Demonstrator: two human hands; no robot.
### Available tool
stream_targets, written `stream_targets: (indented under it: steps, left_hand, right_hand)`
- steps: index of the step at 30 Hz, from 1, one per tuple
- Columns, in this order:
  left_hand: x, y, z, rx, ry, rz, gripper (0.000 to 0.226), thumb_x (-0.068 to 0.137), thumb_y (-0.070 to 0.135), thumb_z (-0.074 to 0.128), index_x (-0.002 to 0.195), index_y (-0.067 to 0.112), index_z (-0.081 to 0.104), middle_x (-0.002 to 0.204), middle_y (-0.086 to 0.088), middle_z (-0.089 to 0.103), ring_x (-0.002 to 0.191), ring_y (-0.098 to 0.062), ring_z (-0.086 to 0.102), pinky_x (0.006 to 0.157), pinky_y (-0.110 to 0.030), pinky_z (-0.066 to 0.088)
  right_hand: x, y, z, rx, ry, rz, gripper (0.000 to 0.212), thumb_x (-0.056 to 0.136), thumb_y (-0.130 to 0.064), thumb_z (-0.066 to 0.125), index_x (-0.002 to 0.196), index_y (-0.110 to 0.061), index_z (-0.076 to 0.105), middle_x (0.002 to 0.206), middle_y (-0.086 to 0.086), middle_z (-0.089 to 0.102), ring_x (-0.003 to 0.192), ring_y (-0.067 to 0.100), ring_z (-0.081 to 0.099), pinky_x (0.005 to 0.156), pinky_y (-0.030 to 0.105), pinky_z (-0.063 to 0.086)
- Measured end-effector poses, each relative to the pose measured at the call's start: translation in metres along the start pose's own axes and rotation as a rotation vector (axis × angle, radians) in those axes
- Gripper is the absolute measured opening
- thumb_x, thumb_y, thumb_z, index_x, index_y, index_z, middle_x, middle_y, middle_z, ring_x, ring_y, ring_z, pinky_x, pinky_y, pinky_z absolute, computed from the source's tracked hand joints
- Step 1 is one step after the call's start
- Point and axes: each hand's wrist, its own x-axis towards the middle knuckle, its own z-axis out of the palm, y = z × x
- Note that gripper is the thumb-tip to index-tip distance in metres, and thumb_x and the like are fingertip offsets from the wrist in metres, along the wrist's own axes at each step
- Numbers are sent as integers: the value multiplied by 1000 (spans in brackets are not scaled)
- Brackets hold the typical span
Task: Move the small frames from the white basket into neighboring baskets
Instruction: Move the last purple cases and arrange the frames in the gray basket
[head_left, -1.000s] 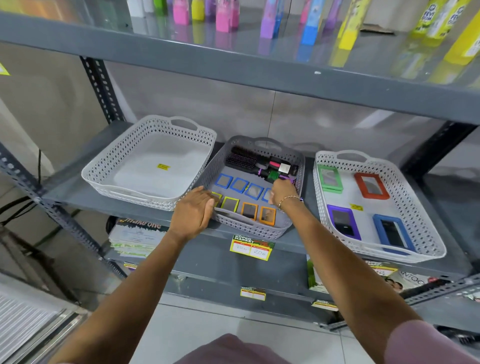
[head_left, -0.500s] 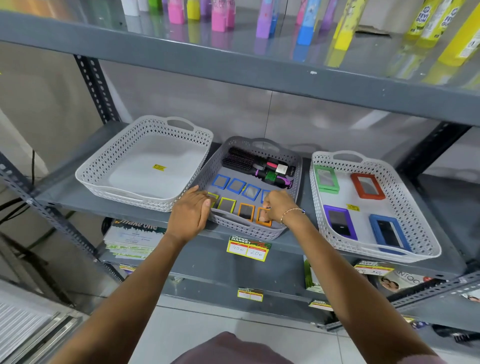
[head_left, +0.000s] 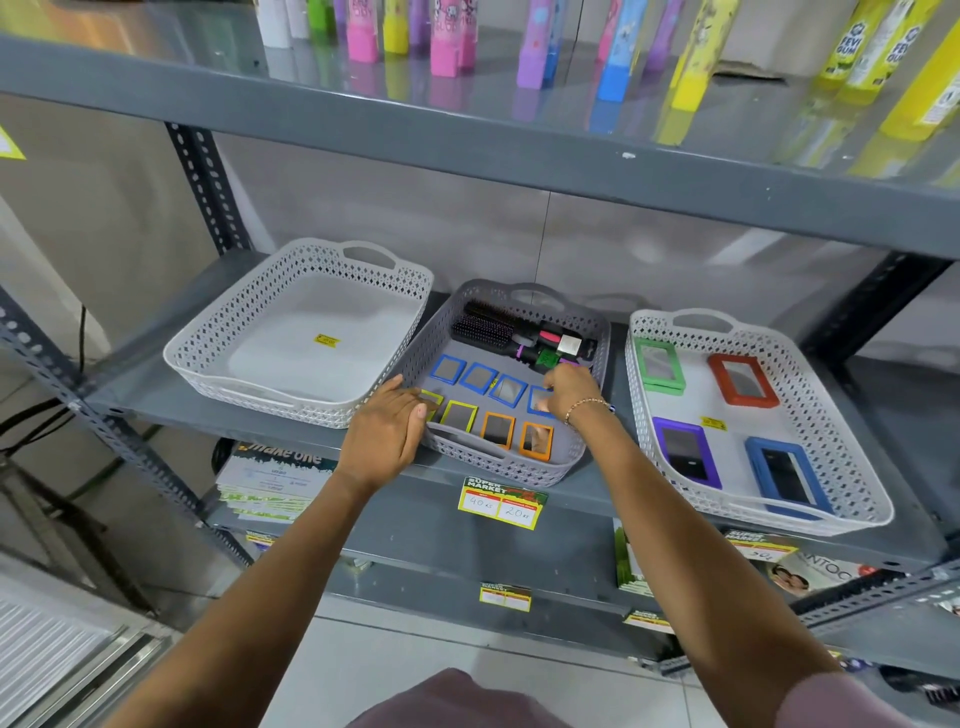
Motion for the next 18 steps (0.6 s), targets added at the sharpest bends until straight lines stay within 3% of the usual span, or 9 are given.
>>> stream_targets:
  steps: [2,3,5,7,8,12,14,16,18]
  left_hand:
    - [0,0,-1,-2,-1,-1,55,103,26,22,92,5,72,93,-8,72,91,-25,65,108,-35,35]
    - [0,0,-1,-1,1,-3,55,103,26,22,92,5,72,93,-8,72,91,-24,65,108,-35,35]
    - [1,1,-1,-1,2,-2,55,103,25,22,92,5,72,92,-8,72,90,-24,65,108,-35,36]
    - [1,1,-1,-1,0,-1,55,103,26,21,93,5,72,92,-8,72,90,-24,65,107,-35,36]
    - [1,1,-1,-3,1,0,56,103,26,21,93,5,72,92,-8,72,90,-24,65,107,-36,36]
    - [1,0,-1,-6,11,2,56,103,26,21,92,5,72,91,-8,71,89,-24,65,107,-35,37]
    - [1,0,0,-4,9,0,53,102,24,23,91,5,71,89,-8,71,88,-25,65,107,-36,37]
    - [1,-1,0,-3,10,2,49,101,21,25,91,6,71,89,-7,70,87,-25,65,107,-36,37]
    - [1,0,-1,-7,10,6,46,100,19,27,92,6,71,89,-7,70,87,-24,64,107,-35,37]
  right_hand:
    - [3,0,0,4,-2,-1,43,81,-1,64,50,-9,35,59,8,41,76,22,47,66,27,40]
    - [3,-1,0,19,2,7,38,80,-1,64,52,-7,40,62,9,44,77,22,48,68,29,45]
    - [2,-3,0,10,-24,21,8,81,-2,66,77,3,61,83,17,59,84,25,59,81,34,53]
    - [6,-1,3,-28,-47,23,23,81,-5,70,100,7,64,103,20,68,99,30,65,88,35,54]
    - [4,-2,3,-22,-54,20,24,80,-7,71,100,6,64,106,20,68,102,32,65,89,35,54]
    - [7,-4,0,14,-43,20,21,81,-8,69,66,1,57,88,19,63,100,32,66,84,36,54]
    - [12,-10,2,78,-12,-29,26,81,-10,70,60,-2,58,71,16,61,82,30,62,64,35,52]
    - [17,-18,6,132,13,-85,43,82,-11,69,47,-14,43,54,3,38,72,21,42,47,23,32]
    - [23,-25,13,171,20,-93,30,81,-12,68,55,1,59,57,11,51,68,20,45,56,28,46]
